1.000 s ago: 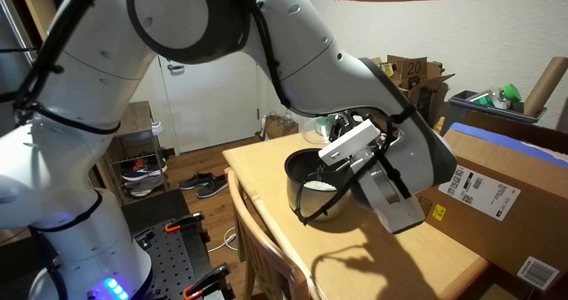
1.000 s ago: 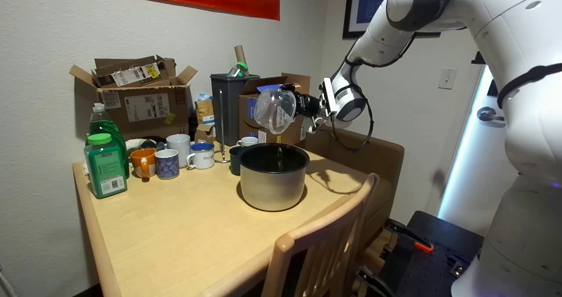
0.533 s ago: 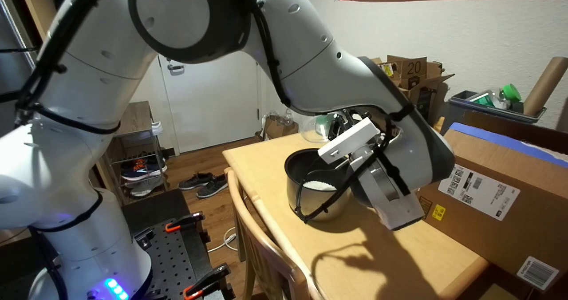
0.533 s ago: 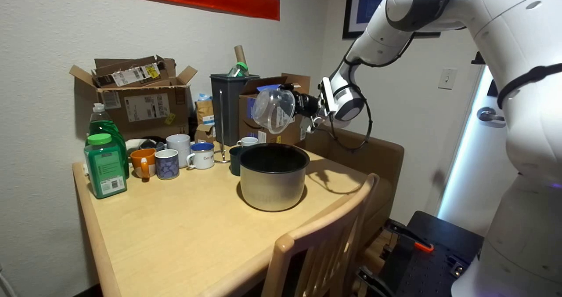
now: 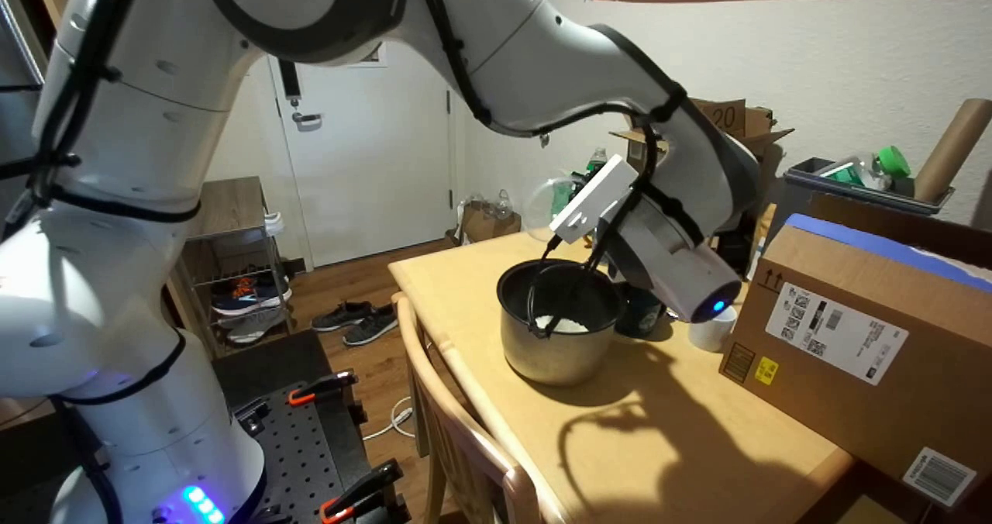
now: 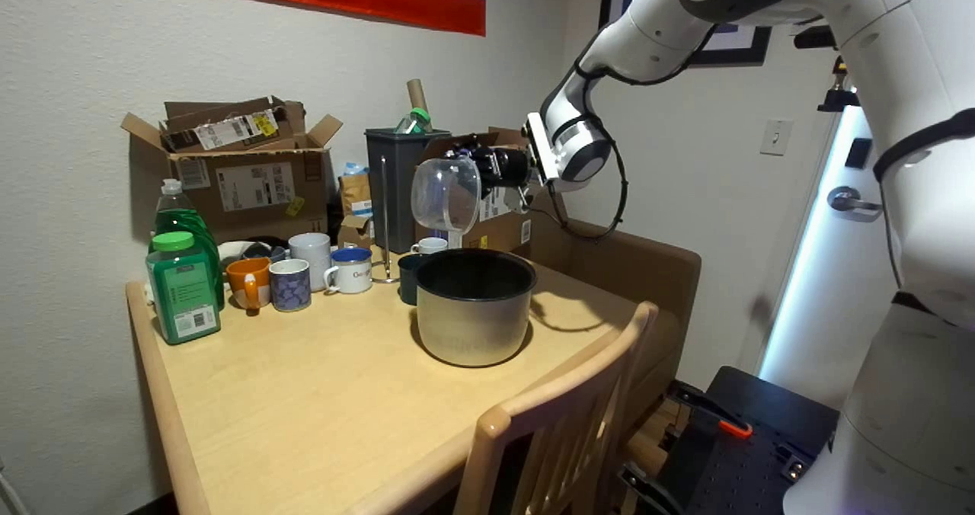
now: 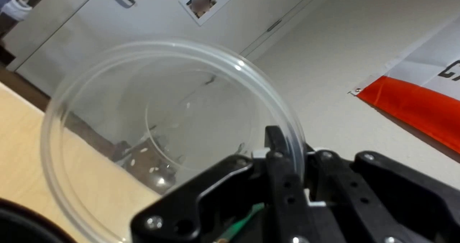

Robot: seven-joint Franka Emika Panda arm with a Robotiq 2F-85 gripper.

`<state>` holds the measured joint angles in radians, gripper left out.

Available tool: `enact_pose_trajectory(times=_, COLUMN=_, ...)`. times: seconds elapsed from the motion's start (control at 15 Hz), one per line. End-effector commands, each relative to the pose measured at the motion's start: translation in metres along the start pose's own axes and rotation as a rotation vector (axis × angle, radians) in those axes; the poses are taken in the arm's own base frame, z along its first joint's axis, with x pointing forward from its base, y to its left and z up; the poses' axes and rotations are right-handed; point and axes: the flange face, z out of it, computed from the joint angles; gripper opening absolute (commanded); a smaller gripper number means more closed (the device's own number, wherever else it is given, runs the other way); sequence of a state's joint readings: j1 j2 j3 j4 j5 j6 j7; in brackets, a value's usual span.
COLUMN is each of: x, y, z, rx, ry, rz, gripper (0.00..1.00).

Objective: Pick the bowl and pour its contents into the bucket

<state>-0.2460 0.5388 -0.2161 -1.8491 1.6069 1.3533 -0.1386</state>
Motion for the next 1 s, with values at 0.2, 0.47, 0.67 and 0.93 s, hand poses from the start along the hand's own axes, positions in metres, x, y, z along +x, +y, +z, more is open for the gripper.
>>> enact_pose_trajectory(times=0.2, x=-0.024, y=-0.018, z=0.069, rx=-0.298, ry=0.207, rz=-0.097, gripper=0.02)
enact_pose_trajectory(times=0.47, x=-0.023, y=-0.009, z=0.118, rx=-0.485, ry=0.276, rz=-0.150, gripper=0.02)
enact_pose_trajectory(times=0.67, x=-0.021, y=0.006, z=0.152, rx=-0.599, ry=0.296, rz=-0.174, gripper=0.02)
enact_pose_trajectory(times=0.93, x=-0.017, y=0.031, z=0.187, rx=-0.744, ry=0.331, rz=-0.199, gripper=0.02)
